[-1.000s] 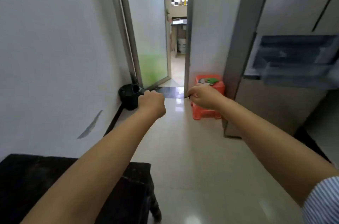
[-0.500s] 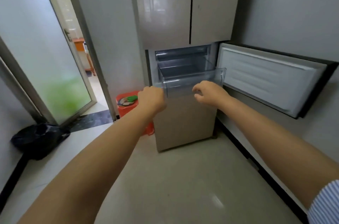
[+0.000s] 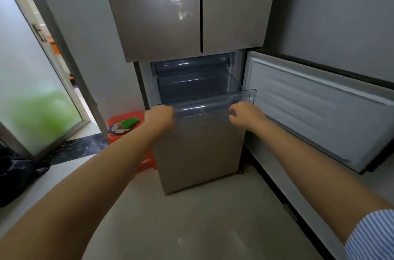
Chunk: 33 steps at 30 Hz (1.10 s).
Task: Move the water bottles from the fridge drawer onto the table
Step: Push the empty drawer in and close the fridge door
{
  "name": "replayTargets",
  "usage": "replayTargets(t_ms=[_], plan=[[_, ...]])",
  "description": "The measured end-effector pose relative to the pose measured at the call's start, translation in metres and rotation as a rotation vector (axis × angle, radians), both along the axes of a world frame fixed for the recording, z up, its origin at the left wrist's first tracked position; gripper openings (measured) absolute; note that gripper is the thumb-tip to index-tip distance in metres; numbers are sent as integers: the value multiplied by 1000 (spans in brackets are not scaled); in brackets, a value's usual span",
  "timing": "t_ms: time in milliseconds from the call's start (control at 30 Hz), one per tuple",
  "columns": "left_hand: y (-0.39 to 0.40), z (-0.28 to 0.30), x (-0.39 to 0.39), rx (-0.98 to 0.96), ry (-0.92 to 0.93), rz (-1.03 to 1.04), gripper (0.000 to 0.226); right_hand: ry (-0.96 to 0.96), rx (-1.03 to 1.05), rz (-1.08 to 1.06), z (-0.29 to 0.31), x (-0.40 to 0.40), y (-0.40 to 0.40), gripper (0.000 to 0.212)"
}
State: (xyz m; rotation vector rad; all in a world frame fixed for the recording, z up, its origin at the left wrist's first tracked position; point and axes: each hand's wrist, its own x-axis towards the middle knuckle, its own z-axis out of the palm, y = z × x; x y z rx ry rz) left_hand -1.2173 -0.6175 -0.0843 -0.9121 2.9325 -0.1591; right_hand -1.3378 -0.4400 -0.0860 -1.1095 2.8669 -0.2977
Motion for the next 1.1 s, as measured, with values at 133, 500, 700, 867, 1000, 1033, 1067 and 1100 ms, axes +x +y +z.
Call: replayTargets(t_ms=[133, 500, 700, 867, 1000, 1033, 1067, 1100], plan=[[-39, -26, -56, 118, 69, 43, 34, -130, -27, -57, -27, -56, -35, 29], [-56, -117, -188, 1480, 982, 1020, 44, -1316, -1003, -757, -82, -171, -129, 39], [-74, -118, -243, 1501, 1271, 1107, 19, -1468, -1235, -845, -86, -222, -156, 43], [-91, -114, -270, 1486, 1393, 1107, 24, -1523, -1098, -759, -85, -269, -169, 50], [-110, -116, -291, 1488, 1386, 1060, 46, -1551, -1037, -672, -88, -288, -192, 46], [-119, -118, -298, 1447, 1353, 1052, 46, -1557, -1023, -649, -90, -295, -198, 45], [-126, -117, -303, 1359, 1274, 1051, 44, -1554, -1006, -627, -93, -302, -203, 45], [-134, -115, -308, 1224, 1164, 1063, 42, -1548, -989, -604, -95, -309, -209, 44]])
